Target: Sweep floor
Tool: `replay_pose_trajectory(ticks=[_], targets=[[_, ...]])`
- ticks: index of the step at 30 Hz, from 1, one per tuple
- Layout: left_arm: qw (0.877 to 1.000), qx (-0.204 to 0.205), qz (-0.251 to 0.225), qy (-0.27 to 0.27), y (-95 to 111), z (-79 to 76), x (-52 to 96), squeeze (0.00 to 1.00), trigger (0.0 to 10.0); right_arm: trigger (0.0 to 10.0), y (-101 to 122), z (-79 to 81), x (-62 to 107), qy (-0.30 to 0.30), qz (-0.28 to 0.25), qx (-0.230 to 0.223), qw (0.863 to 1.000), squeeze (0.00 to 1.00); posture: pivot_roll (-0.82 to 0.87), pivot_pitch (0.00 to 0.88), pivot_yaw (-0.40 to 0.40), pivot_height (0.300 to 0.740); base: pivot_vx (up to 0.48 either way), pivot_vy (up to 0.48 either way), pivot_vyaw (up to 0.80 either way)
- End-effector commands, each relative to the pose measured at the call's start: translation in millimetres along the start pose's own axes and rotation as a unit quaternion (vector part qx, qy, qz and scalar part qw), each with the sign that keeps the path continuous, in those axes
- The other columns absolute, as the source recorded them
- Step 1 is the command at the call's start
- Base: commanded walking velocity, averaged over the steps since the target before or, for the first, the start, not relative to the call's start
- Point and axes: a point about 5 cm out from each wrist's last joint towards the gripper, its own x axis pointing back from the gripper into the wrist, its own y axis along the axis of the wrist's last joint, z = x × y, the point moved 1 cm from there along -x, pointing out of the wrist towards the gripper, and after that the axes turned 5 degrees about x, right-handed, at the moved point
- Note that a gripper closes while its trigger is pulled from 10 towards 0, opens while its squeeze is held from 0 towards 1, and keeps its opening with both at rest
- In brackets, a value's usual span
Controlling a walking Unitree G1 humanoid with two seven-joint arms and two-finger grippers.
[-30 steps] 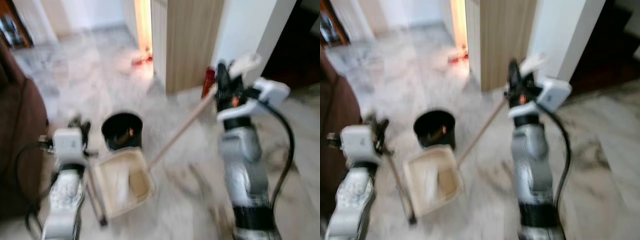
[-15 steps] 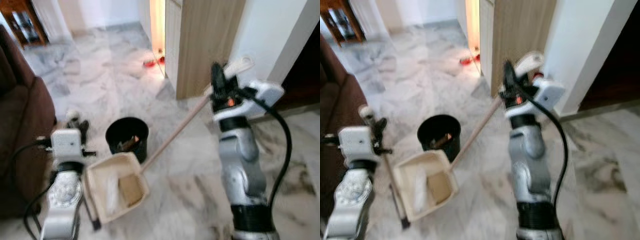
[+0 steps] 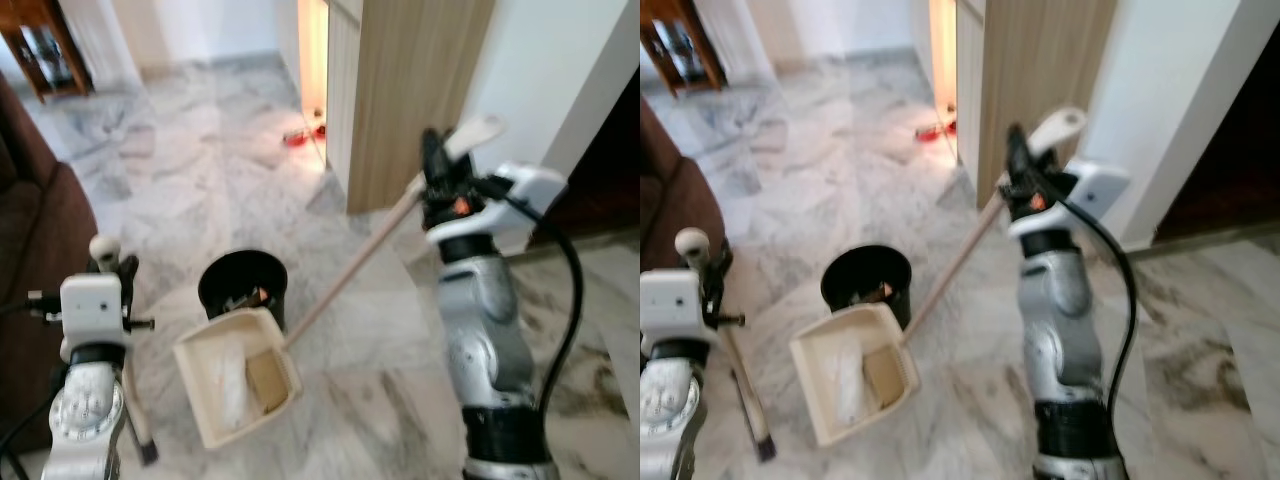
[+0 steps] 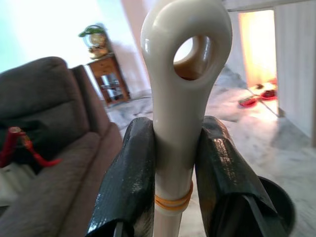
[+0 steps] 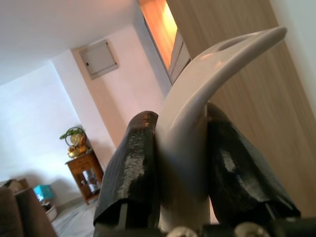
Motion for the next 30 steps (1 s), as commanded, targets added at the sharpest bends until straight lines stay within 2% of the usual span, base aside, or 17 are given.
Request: replay_pose_trajectory(ticks=[1,4,9,13,30], targets=[[1.0,-0.011,-0.016,0.003,9,5.4,0.9,0.0,10.0,10.0,16,14.0,-7.1,0.023,-0.037,-0.008,0.999,0.0,0.04,0.07,0.013,0.74,0.349,0.0,0.0],[1.0,-0.015,-0.007,0.005,6,7.7,7.5,0.0,10.0,10.0,17,14.9,-7.9,0.027,-0.038,-0.006,0.999,0.0,0.04,0.072,0.01,0.74,0.345,0.0,0.0],[1.0,-0.015,-0.003,0.008,6,7.5,10.1,0.0,10.0,10.0,17,16.0,-8.5,0.032,-0.032,0.0,0.999,0.0,0.05,0.075,0.007,0.74,0.346,0.0,0.31],[1.0,-0.02,-0.006,0.008,7,7.0,7.6,0.0,10.0,10.0,16,16.7,-8.4,0.034,-0.031,-0.002,0.999,0.0,0.05,0.074,0.007,0.74,0.347,0.0,0.51],[1.0,-0.014,-0.017,0.003,11,3.9,-1.1,0.0,10.0,10.0,17,16.3,-8.5,0.032,-0.035,-0.011,0.999,0.0,0.04,0.035,0.017,0.74,0.353,0.0,0.0]])
